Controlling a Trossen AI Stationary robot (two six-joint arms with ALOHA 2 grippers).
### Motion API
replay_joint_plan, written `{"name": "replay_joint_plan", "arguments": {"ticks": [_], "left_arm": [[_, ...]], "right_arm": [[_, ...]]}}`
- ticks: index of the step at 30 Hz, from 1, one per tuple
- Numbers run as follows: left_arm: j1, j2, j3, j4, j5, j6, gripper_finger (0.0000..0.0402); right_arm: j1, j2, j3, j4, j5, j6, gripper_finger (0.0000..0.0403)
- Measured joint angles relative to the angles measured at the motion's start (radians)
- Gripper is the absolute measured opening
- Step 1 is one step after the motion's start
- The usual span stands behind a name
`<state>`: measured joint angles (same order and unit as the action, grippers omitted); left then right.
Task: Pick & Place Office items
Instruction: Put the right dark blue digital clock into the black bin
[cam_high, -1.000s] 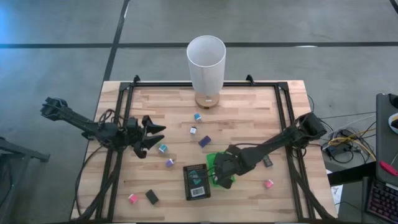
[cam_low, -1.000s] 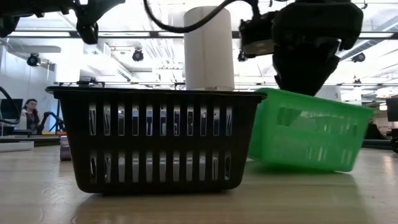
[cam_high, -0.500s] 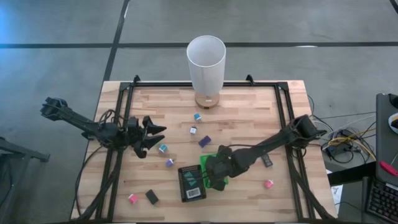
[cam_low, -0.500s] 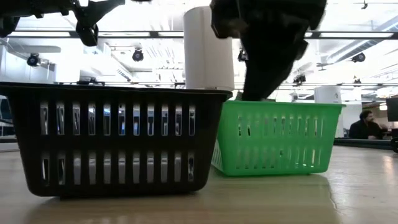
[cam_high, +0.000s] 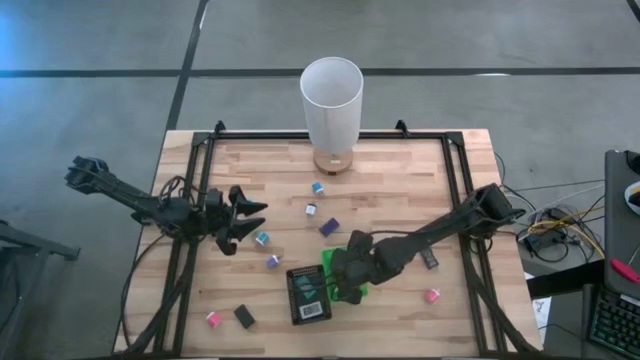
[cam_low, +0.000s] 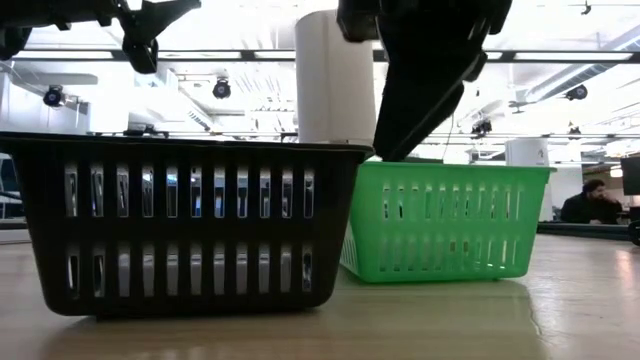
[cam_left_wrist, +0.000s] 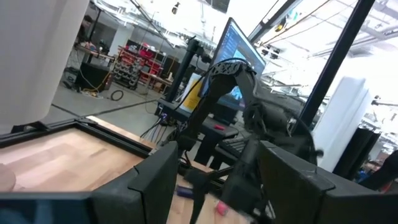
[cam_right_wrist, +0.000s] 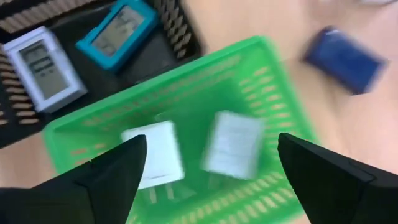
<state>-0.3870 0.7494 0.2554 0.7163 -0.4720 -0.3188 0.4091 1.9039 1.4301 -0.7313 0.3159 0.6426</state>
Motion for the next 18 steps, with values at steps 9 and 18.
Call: {"name": "replay_joint_plan", "arguments": {"ticks": [9,18], "left_arm": [[0.0,0.0,0.0,-0.074,0.0,0.053,0.0227],[0.001,0.002,0.0,-0.068,0.0,0.066,0.0227]], "right_arm": [[0.065,-0.15,-0.003,-0.361,0.377,0.189,0.0345],[0.188,-0.32,-0.091,-0.44,0.674,0.377,0.0323]]}}
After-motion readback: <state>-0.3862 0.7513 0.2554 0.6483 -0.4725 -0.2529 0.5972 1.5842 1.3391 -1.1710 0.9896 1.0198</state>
